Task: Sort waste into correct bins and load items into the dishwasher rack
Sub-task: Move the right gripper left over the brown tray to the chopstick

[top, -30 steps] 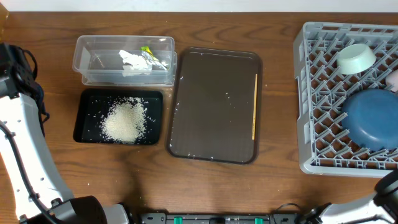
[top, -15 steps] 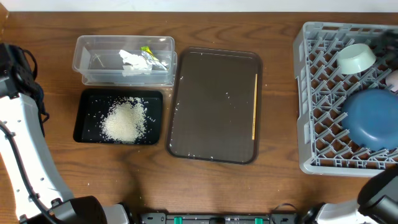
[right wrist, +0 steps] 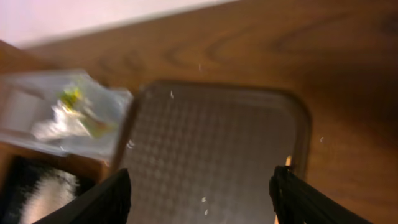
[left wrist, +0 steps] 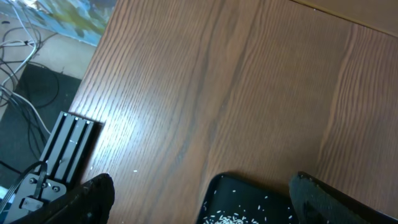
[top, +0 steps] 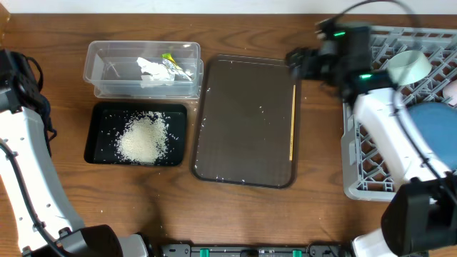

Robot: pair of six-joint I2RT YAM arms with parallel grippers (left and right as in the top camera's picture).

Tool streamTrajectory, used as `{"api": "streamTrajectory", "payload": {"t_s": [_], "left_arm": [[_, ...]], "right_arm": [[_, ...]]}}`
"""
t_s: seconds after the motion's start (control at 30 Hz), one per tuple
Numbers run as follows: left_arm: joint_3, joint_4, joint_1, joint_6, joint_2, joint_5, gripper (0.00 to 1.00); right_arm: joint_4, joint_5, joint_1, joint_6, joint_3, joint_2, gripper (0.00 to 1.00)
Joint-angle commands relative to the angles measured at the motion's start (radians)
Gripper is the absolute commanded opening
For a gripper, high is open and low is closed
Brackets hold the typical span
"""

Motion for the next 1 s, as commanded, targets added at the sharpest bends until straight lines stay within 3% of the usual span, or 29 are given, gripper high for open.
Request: {"api": "streamTrajectory", "payload": {"t_s": [0.0,0.23,0.53,0.6,0.7,0.97], "left_arm": [[0.002,-0.006,0.004,-0.016,-0.007,-0.008,0.92],[0.002,-0.006,0.004,-0.016,-0.007,-0.008,0.92],[0.002,-0.006,0.004,-0.016,-0.007,-0.008,0.92],[0.002,-0.006,0.004,-0.016,-0.007,-0.008,0.92],[0.002,-0.006,0.004,-0.016,-0.007,-0.008,0.92],[0.002,-0.006,0.004,-0.016,-0.007,-0.008,0.92]], "right_arm": [[-0.031,0.302,0.083,0.014,0.006,0.005,0.65],[-0.224,0.274,0.111,0.048,0.074,0.021,0.63],[-0.616,0.087,0.104,-0.110,0.426,0.260,0.71],[-0.635,0.087,0.116,-0.109,0.474,0.322,0.73],[-0.630,0.089,0.129,-0.100,0.490,0.391,0.98],[-0.658,0.087,0.139,-0.094,0.489,0.441,0.99]]}}
